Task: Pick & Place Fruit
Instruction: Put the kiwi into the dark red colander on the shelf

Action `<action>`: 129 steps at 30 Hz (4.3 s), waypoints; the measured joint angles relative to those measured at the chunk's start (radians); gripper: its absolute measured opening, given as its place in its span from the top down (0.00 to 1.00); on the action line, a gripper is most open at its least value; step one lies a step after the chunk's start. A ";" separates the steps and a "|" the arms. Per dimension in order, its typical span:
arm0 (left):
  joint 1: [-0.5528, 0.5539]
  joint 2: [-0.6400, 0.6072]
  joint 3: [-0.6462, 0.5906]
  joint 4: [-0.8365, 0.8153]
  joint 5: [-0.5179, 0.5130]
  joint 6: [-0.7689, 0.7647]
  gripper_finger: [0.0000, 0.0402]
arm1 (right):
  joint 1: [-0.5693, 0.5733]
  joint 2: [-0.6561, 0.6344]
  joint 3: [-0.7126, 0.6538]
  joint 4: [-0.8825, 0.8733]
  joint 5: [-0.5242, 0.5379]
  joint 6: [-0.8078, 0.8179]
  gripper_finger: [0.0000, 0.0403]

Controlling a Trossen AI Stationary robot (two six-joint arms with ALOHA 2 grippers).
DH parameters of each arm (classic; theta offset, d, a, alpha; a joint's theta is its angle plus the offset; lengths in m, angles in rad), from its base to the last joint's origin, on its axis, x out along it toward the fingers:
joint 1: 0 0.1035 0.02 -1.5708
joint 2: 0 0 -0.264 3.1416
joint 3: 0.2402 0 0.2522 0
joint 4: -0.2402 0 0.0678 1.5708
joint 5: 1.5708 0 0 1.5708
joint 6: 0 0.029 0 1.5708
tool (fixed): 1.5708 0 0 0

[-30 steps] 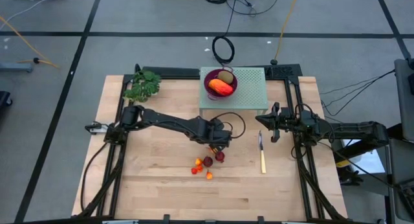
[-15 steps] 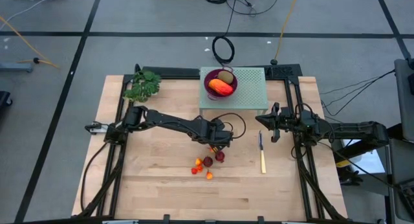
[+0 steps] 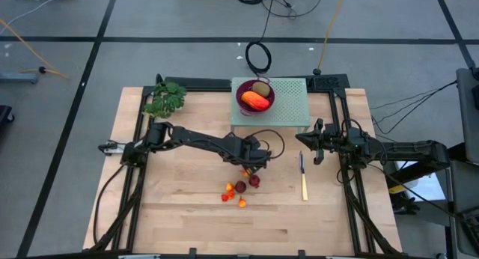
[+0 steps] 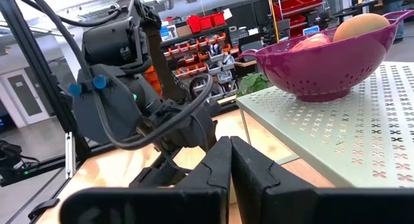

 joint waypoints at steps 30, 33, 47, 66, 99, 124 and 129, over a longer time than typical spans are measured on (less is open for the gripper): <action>0.023 -0.001 -0.090 0.084 0.016 0.048 0.28 | 0.000 0.000 0.000 0.000 0.000 0.000 0.99; 0.023 -0.001 -0.090 0.090 0.017 0.048 0.28 | 0.000 0.000 0.000 0.000 0.000 0.000 0.99; 0.016 -0.005 -0.169 0.180 0.062 0.013 0.28 | 0.000 0.000 0.000 0.000 0.000 0.000 0.99; 0.015 -0.004 -0.170 0.184 0.069 0.026 0.41 | 0.000 0.000 0.000 0.000 0.000 0.000 0.99; -0.018 -0.266 -0.125 -0.016 0.105 0.101 0.50 | 0.000 0.000 0.000 0.001 0.001 0.000 0.99; 0.041 -0.562 -0.124 0.248 -0.014 0.156 0.51 | 0.000 0.000 0.000 0.001 0.001 -0.004 0.99; 0.094 -0.562 -0.124 0.397 -0.019 0.236 0.49 | 0.000 0.000 0.000 0.000 0.001 -0.004 0.99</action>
